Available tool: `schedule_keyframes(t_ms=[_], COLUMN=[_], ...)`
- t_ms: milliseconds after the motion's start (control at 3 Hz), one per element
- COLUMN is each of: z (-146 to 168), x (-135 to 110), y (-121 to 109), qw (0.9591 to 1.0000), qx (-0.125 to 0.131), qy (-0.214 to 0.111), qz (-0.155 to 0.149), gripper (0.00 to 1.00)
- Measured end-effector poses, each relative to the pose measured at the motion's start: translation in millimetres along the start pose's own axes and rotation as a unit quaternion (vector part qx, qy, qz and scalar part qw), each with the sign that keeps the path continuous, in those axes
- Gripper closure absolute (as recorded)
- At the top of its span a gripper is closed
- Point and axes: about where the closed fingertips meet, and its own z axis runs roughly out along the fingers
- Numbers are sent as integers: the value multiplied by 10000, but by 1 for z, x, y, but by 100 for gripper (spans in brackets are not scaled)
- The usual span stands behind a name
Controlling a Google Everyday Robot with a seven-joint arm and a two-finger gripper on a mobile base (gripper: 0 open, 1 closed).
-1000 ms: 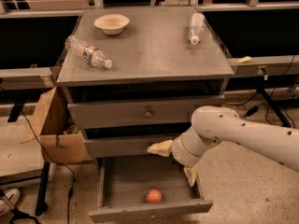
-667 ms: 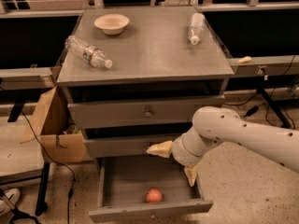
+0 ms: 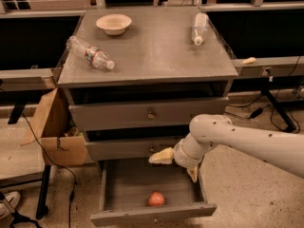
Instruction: Pick apple from bottom drawer and place on counter
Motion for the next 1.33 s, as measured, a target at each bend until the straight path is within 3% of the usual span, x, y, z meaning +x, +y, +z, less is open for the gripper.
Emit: schedule_keyframes(t_ms=[333,667,1000,1333], z=[61,123,196,198], x=[35,61,79,78], y=[18,39,70,70], qw=[9976,9935,9889,9889], qx=[-8,-81,104,59], qy=[-200,-403,-590,-590], qz=[-666,-1062,-1362,-1364], gripper=[0,0,0,0])
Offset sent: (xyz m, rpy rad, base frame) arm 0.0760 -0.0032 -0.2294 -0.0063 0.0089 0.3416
